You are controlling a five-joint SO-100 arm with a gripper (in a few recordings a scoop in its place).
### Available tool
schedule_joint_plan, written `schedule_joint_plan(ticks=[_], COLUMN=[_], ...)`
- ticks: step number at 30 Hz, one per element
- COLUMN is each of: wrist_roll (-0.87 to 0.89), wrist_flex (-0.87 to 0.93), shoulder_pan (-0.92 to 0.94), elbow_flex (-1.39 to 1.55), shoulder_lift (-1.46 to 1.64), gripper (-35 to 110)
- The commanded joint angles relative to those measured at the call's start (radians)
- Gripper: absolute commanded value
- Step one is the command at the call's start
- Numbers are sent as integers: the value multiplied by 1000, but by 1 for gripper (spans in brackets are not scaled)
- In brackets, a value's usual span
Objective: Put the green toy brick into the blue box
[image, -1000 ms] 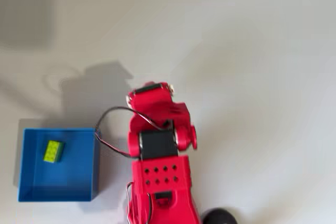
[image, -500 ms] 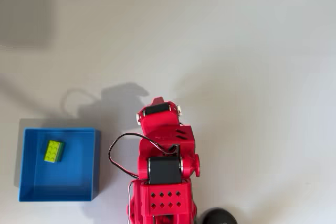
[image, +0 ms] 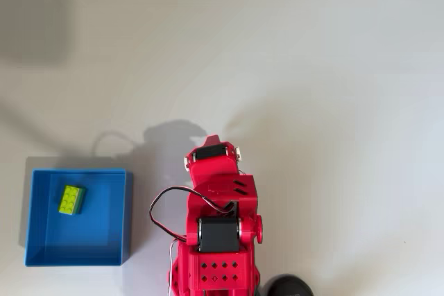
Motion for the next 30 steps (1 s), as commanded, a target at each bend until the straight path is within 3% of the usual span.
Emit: schedule_joint_plan(ticks=[1,30], wrist_roll=[11,31], wrist_flex=[0,0], shoulder_pan=[21,18], elbow_flex=[18,18], shoulder_lift=[12,14], gripper=[2,0])
